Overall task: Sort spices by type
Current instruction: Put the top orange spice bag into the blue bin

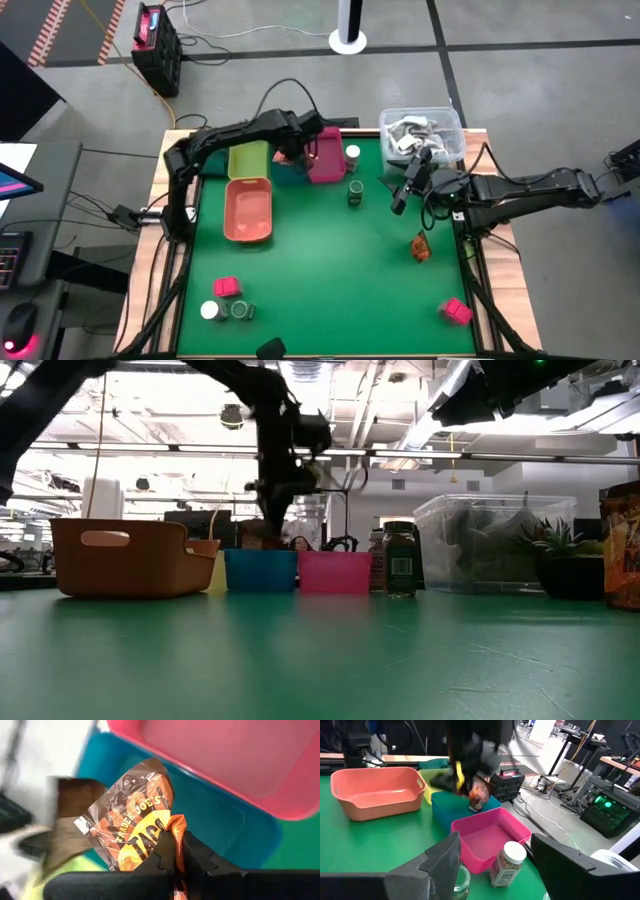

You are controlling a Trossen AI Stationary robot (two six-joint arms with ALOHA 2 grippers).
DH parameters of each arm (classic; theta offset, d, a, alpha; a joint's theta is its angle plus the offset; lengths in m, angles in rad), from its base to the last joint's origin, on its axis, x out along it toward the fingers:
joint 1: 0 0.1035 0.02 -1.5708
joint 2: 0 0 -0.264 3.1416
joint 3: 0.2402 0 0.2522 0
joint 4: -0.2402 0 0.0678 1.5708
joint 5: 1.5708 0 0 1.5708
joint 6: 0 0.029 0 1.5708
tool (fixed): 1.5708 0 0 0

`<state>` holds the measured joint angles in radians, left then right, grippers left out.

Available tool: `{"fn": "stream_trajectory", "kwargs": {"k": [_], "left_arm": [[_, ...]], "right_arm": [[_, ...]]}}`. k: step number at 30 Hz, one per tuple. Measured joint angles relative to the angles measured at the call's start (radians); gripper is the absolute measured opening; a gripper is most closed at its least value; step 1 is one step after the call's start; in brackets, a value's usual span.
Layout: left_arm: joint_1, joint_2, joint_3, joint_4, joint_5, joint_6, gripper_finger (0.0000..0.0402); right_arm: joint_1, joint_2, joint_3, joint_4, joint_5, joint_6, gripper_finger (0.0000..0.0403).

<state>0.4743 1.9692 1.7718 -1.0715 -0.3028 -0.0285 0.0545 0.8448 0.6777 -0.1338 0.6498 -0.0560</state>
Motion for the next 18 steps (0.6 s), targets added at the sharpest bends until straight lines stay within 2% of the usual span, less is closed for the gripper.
{"fn": "stream_trajectory", "kwargs": {"k": [4,9,13,18], "left_arm": [[-0.032,-0.141,-0.049,0.121,-0.013,0.04,0.0006],[-0.096,-0.362,-0.279,0.393,-0.029,0.074,0.0006],[-0.164,-0.525,-0.535,0.678,-0.046,0.131,0.0005],[-0.247,-0.645,-0.803,1.018,-0.121,0.246,0.0012]], "right_arm": [[0.002,0.0,0.0,-0.002,0.0,0.009,0.0269],[-0.005,0.051,0.0,0.035,-0.025,0.026,0.0269],[-0.044,0.158,0.0,0.2,-0.133,0.009,0.0269],[-0.101,0.336,0.0,0.507,-0.182,-0.013,0.0269]]}}
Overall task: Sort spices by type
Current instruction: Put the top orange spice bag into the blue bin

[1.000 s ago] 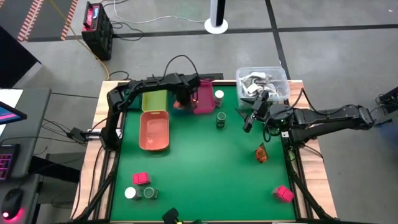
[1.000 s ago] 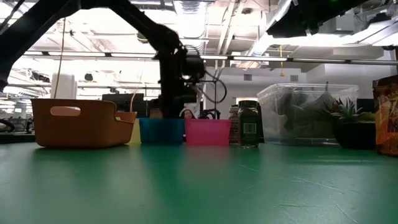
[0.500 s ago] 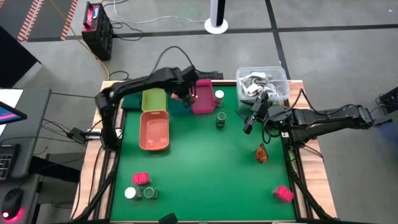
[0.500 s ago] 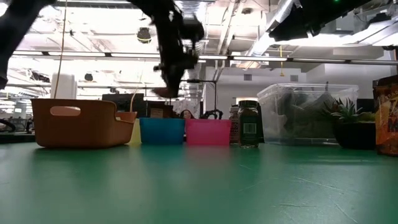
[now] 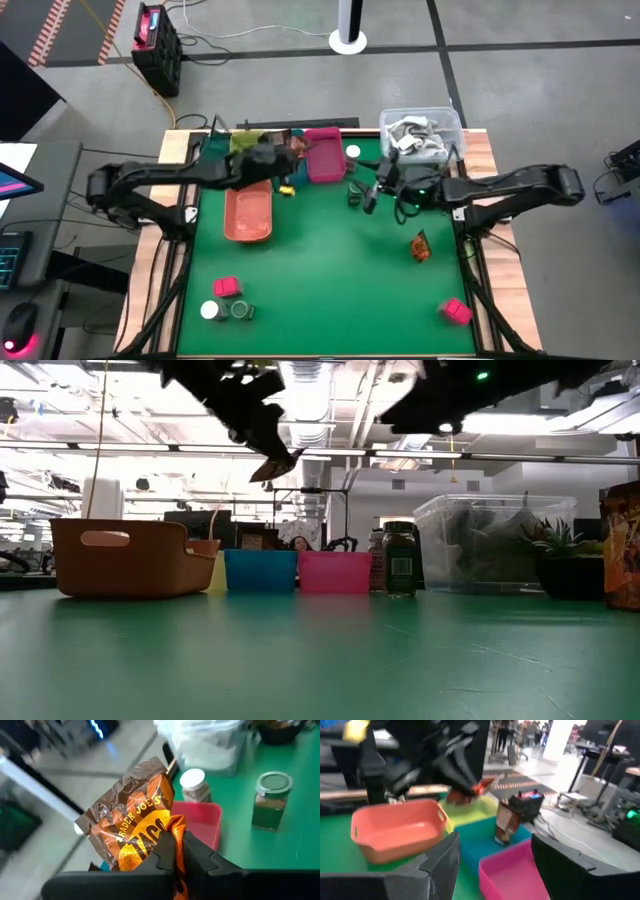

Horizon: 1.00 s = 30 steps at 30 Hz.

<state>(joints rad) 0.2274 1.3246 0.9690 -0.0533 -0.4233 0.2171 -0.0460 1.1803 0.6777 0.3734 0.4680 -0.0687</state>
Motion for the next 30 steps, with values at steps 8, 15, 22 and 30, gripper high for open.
{"fn": "stream_trajectory", "kwargs": {"k": [8,15,22,30], "left_arm": [[-0.06,-0.013,-0.239,0.431,-0.05,0.17,0.0012],[-0.082,-0.015,-0.3,0.558,-0.07,0.276,0.0013],[-0.096,-0.016,-0.3,0.568,-0.135,0.382,0.0013],[-0.1,-0.016,-0.3,0.593,-0.133,0.516,0.0013]], "right_arm": [[-0.092,0.266,0.113,0.198,-0.128,0.094,0.0269],[-0.107,0.429,0.26,0.199,-0.13,0.087,0.0269],[-0.107,0.461,0.314,0.202,-0.142,0.085,0.0269],[-0.107,0.461,0.335,0.212,-0.198,0.068,0.0269]]}}
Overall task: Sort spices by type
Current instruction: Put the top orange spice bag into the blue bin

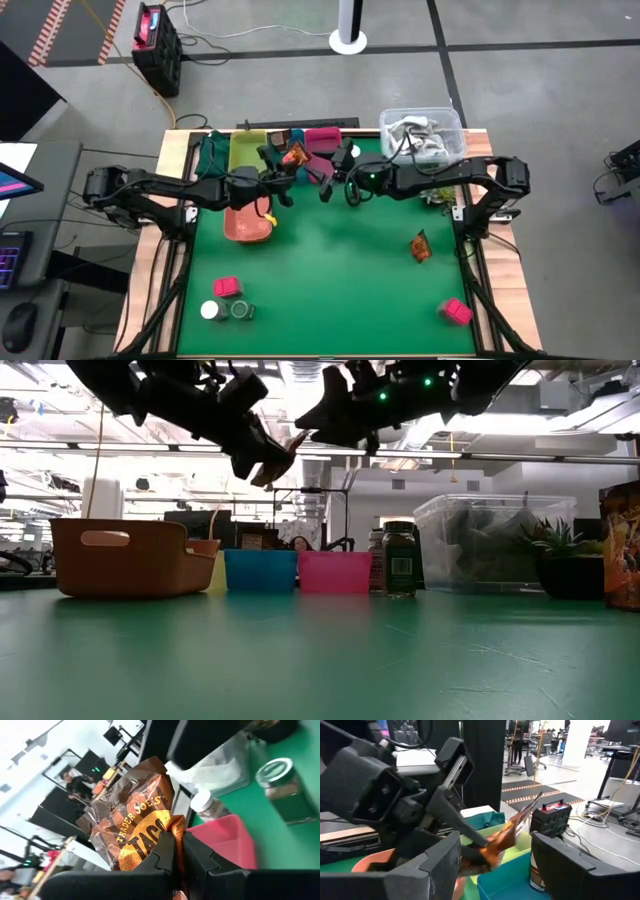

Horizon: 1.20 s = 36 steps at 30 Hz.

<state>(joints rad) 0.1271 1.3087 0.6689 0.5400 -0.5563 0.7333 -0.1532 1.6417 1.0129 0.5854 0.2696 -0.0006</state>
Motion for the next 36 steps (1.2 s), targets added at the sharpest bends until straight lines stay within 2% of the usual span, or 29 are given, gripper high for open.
{"fn": "stream_trajectory", "kwargs": {"k": [4,7,10,14,17,18,25,30,36], "left_arm": [[-0.009,0.0,0.0,0.001,0.009,0.074,0.0013],[-0.014,0.0,0.0,0.002,0.042,0.097,0.0014],[-0.02,0.0,0.0,0.001,0.065,0.126,0.0014],[-0.019,0.0,0.0,0.0,0.081,0.127,0.0017],[-0.019,0.0,0.0,-0.007,0.08,0.163,0.0031],[-0.02,0.0,0.0,-0.009,0.08,0.164,0.0039],[-0.049,-0.005,0.001,-0.011,0.075,0.003,0.0121],[-0.057,-0.028,0.035,-0.101,0.071,-0.146,0.0178],[-0.018,-0.097,0.058,-0.138,0.118,-0.29,0.0203]], "right_arm": [[0.0,0.0,0.007,-0.004,-0.007,-0.006,0.0266],[0.0,0.0,0.007,-0.002,-0.007,-0.008,0.0241],[0.0,0.0,0.007,-0.01,-0.007,-0.008,0.0191],[0.001,0.0,0.007,-0.03,-0.01,-0.018,0.01],[0.0,0.0,0.007,-0.045,-0.01,-0.034,0.0031],[0.0,0.0,0.007,-0.051,-0.01,-0.038,0.0019],[-0.017,-0.034,0.007,-0.129,-0.01,-0.053,0.0028],[-0.035,-0.078,0.007,-0.208,-0.007,-0.078,0.0015],[-0.028,-0.118,0.007,-0.316,-0.007,-0.113,0.0024]]}}
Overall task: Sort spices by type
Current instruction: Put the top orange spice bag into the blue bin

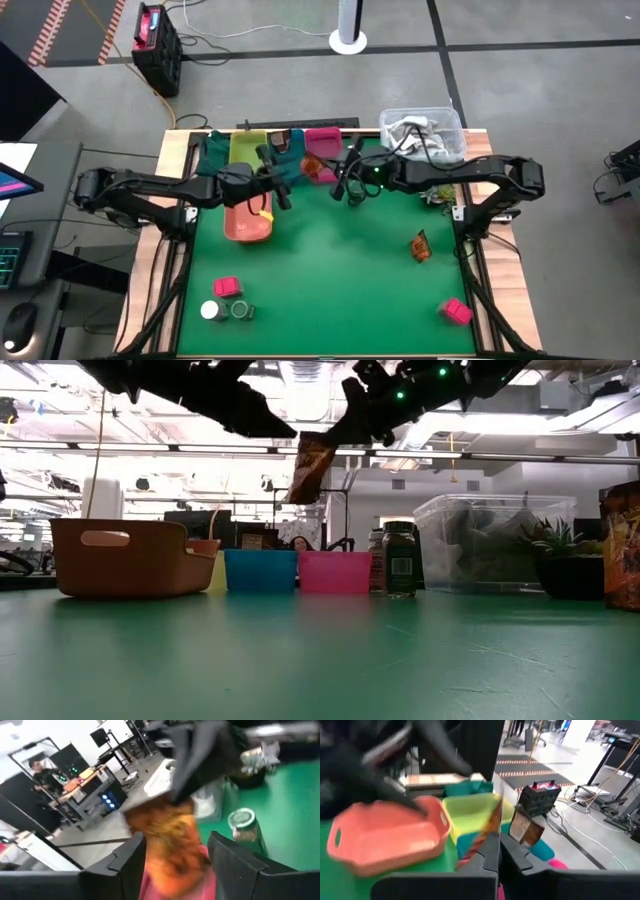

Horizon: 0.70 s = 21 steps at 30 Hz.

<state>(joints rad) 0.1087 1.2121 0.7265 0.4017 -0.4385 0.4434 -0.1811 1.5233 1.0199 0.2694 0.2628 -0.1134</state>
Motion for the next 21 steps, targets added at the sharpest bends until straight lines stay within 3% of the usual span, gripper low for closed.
{"fn": "stream_trajectory", "kwargs": {"k": [10,21], "left_arm": [[0.13,-0.033,0.001,-0.029,0.303,-0.199,0.0199],[0.168,-0.016,0.0,-0.048,0.464,-0.213,0.0196]], "right_arm": [[0.046,-0.003,0.0,-0.052,-0.016,-0.114,0.0022],[0.081,-0.002,0.0,-0.049,-0.061,-0.187,0.0023]]}}
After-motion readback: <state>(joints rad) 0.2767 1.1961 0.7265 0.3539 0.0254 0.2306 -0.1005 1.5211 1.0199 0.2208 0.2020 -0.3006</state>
